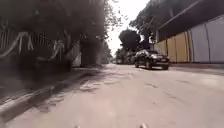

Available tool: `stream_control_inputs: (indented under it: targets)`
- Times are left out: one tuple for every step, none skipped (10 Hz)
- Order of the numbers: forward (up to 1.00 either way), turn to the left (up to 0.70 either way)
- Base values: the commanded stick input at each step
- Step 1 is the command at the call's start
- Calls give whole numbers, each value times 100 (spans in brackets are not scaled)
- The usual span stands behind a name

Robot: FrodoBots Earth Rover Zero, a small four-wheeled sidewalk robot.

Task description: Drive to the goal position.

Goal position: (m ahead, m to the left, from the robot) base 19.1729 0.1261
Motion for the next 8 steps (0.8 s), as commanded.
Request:
stream_control_inputs:
  targets:
    - [100, -1]
    - [100, 0]
    - [100, 0]
    - [100, 0]
    - [100, 0]
    - [100, 0]
    - [100, 0]
    - [100, 0]
